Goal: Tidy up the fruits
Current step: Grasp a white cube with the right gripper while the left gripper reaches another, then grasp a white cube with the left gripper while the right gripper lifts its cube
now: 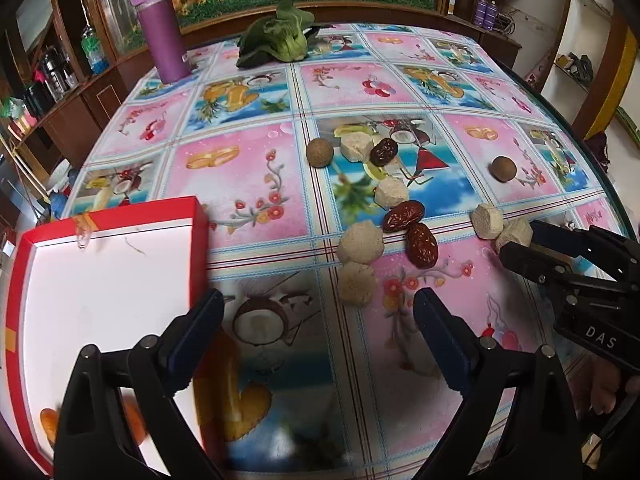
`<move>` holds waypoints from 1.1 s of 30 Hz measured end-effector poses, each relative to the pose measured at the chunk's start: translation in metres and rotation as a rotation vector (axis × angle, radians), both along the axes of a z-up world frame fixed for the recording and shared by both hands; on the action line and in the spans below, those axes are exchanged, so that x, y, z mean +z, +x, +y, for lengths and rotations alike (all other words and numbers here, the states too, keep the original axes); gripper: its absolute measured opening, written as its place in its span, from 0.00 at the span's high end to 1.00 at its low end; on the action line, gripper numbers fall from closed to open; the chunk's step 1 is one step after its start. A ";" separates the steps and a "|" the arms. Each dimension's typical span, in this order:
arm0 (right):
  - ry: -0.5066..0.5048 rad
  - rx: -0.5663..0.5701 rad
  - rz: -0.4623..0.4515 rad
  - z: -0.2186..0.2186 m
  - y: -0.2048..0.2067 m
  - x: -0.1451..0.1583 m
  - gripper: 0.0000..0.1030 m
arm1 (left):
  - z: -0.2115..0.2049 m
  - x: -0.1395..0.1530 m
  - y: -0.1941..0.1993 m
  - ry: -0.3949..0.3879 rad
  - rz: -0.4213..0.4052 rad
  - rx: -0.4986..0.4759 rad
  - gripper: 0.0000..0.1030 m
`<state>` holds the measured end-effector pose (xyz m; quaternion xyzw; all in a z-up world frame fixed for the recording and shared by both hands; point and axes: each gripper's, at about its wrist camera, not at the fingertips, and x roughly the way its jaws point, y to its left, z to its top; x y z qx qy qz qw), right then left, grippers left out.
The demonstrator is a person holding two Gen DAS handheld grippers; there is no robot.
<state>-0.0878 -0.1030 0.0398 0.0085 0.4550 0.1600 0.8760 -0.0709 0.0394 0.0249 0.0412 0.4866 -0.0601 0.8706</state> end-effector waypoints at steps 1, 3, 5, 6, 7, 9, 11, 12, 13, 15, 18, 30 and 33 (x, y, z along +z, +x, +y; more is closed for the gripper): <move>-0.003 0.000 0.000 0.000 0.001 0.000 0.54 | 0.000 -0.002 0.002 -0.010 0.005 -0.003 0.08; -0.002 -0.003 0.003 -0.001 0.002 -0.001 0.54 | 0.000 -0.004 0.004 -0.020 0.010 -0.007 0.13; 0.004 -0.005 0.010 -0.002 0.004 -0.002 0.54 | -0.001 -0.007 0.006 -0.024 0.017 -0.015 0.21; 0.006 -0.006 0.014 -0.002 0.005 -0.003 0.54 | -0.001 -0.009 0.007 -0.028 0.021 -0.018 0.27; 0.006 -0.007 0.012 -0.001 0.005 -0.003 0.54 | -0.002 -0.011 0.008 -0.033 0.026 -0.021 0.32; -0.002 -0.003 0.008 0.001 0.005 -0.003 0.54 | -0.001 -0.015 0.010 -0.039 0.034 -0.024 0.37; -0.008 0.000 0.006 0.002 0.005 -0.003 0.54 | -0.001 -0.014 0.009 -0.036 0.022 -0.033 0.42; -0.009 0.001 0.005 0.003 0.005 -0.003 0.54 | -0.001 -0.014 0.009 -0.032 0.016 -0.037 0.47; -0.010 0.001 0.005 0.004 0.006 -0.003 0.54 | -0.002 -0.014 0.009 -0.032 0.012 -0.044 0.52; -0.020 0.001 -0.002 0.006 0.006 -0.003 0.54 | -0.001 -0.013 0.009 -0.038 0.008 -0.052 0.60; -0.038 0.000 -0.016 0.008 0.005 -0.004 0.68 | 0.000 -0.013 0.009 -0.045 0.003 -0.060 0.66; -0.001 -0.020 0.000 0.003 0.001 0.000 0.75 | 0.000 -0.007 0.000 -0.083 -0.007 -0.071 0.76; 0.000 -0.019 -0.017 0.005 -0.004 0.006 0.75 | 0.001 0.001 -0.009 -0.098 -0.024 -0.079 0.76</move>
